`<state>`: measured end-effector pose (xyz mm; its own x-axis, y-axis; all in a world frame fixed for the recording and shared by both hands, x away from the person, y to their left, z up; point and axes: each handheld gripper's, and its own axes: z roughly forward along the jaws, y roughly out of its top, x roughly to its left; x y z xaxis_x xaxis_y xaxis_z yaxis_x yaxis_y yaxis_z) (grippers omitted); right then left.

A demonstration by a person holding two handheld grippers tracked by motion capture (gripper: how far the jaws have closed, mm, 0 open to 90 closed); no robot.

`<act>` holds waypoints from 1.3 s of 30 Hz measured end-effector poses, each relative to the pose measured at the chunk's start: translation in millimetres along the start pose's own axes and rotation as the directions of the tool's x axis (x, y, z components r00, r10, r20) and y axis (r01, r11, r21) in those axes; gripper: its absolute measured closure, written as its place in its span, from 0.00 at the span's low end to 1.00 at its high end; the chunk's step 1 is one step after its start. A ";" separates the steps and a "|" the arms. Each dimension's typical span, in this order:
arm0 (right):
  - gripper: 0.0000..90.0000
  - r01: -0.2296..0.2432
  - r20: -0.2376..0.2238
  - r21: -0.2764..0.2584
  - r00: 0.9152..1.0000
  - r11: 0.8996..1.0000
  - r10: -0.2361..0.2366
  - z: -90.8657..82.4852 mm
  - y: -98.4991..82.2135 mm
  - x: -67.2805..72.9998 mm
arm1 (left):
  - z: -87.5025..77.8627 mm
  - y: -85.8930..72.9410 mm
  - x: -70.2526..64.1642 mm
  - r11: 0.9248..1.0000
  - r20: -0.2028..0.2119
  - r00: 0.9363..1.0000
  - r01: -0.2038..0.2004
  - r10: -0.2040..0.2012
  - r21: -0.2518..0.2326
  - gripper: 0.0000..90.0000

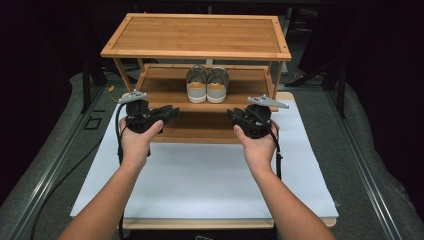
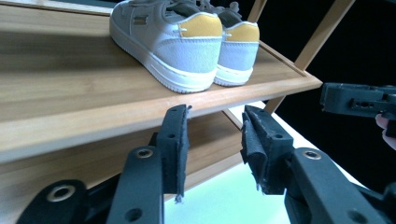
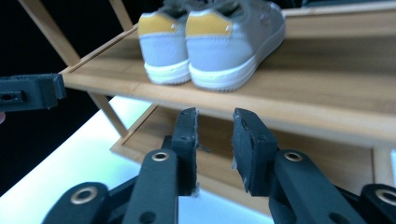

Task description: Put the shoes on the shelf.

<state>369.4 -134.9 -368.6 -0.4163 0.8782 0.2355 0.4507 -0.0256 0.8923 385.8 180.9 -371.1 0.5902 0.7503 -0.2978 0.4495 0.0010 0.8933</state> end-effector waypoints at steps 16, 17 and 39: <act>0.67 0.054 0.002 0.049 0.999 0.997 -0.054 -24.1 -45.8 3.6 | -26.7 -47.6 1.0 0.998 0.043 0.999 -0.029 0.027 0.049 0.60; 0.67 0.064 -0.004 0.065 0.998 0.996 -0.064 -26.6 -50.1 3.8 | -28.9 -51.5 1.4 0.998 0.043 0.999 -0.026 0.024 0.049 0.60; 0.64 0.015 0.069 0.086 0.997 0.996 -0.021 -45.9 -139.9 -19.8 | -36.7 -146.1 15.6 0.981 0.010 1.000 -0.002 0.000 0.196 0.55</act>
<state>278.4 -170.7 -480.4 -0.3701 0.9094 0.1900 0.5110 0.0285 0.8591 304.8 216.7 -493.9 0.5972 0.7434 -0.3011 0.5707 -0.1301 0.8108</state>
